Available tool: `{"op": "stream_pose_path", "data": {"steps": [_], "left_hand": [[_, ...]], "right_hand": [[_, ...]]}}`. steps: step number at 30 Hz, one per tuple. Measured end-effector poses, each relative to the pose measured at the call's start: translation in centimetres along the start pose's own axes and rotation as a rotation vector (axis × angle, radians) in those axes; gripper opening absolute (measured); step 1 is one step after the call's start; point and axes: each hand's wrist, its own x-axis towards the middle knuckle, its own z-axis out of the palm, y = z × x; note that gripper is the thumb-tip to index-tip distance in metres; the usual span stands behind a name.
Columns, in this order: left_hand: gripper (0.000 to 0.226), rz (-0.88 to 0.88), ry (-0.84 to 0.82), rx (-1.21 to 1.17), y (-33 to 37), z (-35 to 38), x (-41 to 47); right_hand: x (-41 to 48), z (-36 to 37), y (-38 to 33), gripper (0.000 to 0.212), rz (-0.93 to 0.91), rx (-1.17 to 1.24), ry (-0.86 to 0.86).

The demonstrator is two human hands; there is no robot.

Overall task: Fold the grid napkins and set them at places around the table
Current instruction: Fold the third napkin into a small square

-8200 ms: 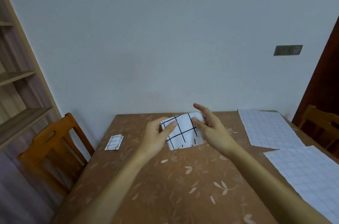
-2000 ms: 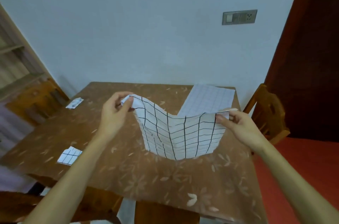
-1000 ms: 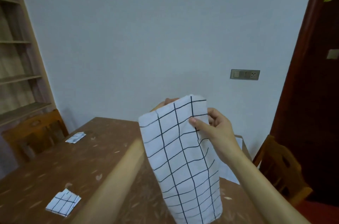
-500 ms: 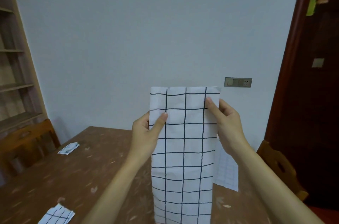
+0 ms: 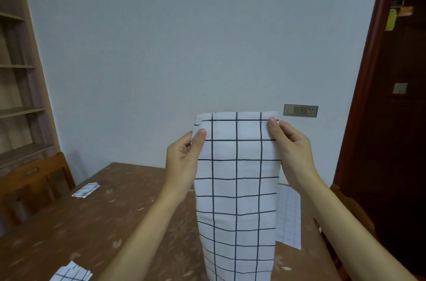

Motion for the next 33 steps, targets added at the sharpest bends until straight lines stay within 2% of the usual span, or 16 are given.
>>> {"op": "stream_pose_path", "data": {"steps": [4,7,9,12,15,17,20,21,24,30,33], "left_hand": [[0.061,-0.018,0.047,-0.024,0.1,-0.1,0.9],[0.072,0.034,0.062,-0.007,0.7,0.0,1.2],[0.064,0.035,0.027,0.007,1.1,0.1,1.1],[0.032,-0.036,-0.082,0.023,1.3,0.2,0.3],[0.021,-0.065,-0.142,0.068,0.7,-0.2,-0.3],[0.019,-0.066,-0.155,0.091,0.3,-0.5,-0.4],[0.022,-0.066,-0.199,0.101,0.6,-0.5,-0.5],[0.022,-0.066,-0.212,0.102,0.6,-0.6,-0.4],[0.023,-0.062,-0.249,0.111,0.9,-0.6,-0.4],[0.019,-0.038,-0.241,0.107,1.2,-0.5,-0.6],[0.016,-0.030,-0.254,0.140,1.3,-0.3,-0.8]], "right_hand": [[-0.7,-1.3,0.5,0.035,0.201,-0.120,-0.287],[-1.4,-1.9,1.3,0.015,0.220,-0.255,-0.443],[-1.6,-2.2,1.8,0.016,0.200,-0.266,-0.421],[-1.4,-2.7,2.3,0.018,0.159,-0.240,-0.340],[-1.2,-3.3,2.2,0.015,0.154,-0.227,-0.303],[-1.2,-3.7,2.2,0.021,0.156,-0.244,-0.284],[-1.3,-4.3,2.1,0.048,0.172,-0.234,-0.281],[-1.3,-4.4,2.0,0.050,0.178,-0.224,-0.281],[-1.3,-4.9,2.0,0.026,0.201,-0.151,-0.276],[-1.2,-5.5,1.4,0.024,0.203,-0.036,-0.275],[-0.9,-5.6,1.4,0.030,0.195,-0.033,-0.254]]}}
